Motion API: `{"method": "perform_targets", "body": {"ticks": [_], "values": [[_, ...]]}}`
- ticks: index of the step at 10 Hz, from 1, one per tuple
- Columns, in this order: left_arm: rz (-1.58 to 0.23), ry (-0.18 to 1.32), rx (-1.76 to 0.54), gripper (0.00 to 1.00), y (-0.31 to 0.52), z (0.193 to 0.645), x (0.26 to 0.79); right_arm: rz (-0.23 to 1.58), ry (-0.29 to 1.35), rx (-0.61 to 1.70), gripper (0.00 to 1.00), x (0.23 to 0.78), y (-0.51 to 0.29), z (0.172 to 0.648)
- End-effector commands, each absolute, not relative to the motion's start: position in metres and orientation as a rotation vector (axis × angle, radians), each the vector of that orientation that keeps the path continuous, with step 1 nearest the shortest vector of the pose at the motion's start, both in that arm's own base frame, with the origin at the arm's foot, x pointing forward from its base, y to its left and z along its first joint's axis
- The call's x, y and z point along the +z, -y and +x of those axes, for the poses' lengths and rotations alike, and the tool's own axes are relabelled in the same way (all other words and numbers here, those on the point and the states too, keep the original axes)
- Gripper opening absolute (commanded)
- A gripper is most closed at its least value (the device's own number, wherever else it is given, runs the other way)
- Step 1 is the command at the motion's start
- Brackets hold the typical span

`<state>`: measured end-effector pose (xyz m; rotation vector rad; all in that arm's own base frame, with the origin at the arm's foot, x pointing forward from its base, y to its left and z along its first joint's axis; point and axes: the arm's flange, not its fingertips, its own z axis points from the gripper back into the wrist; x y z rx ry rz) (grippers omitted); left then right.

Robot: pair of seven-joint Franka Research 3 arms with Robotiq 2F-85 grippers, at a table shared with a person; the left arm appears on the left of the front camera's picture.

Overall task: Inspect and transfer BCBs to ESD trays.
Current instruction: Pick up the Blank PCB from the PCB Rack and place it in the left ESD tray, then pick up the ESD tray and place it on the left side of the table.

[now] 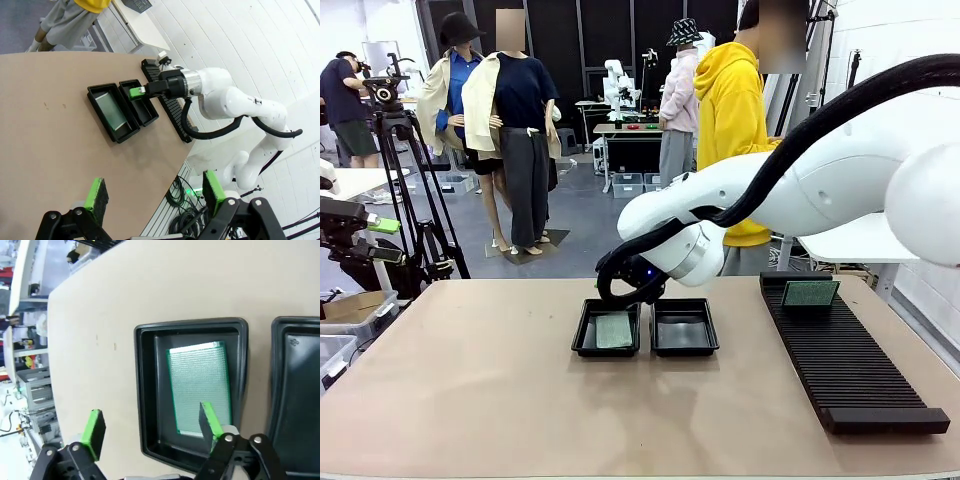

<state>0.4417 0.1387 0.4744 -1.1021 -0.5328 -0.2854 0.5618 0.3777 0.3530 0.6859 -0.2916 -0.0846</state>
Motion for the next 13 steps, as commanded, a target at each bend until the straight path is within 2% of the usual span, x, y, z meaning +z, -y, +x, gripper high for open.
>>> {"method": "perform_targets", "body": {"ticks": [1,6,13], "values": [[-1.106,0.527,-0.268,1.00,-0.139,0.441,0.477,0.583,0.305,-0.054,1.00,0.379,-0.357,0.535],[-1.106,0.527,-0.268,1.00,-0.139,0.441,0.477,0.400,0.295,0.087,1.00,0.412,-0.335,0.510],[-1.106,0.527,-0.268,1.00,-0.139,0.441,0.477,0.434,0.300,0.093,1.00,0.409,-0.335,0.511]]}}
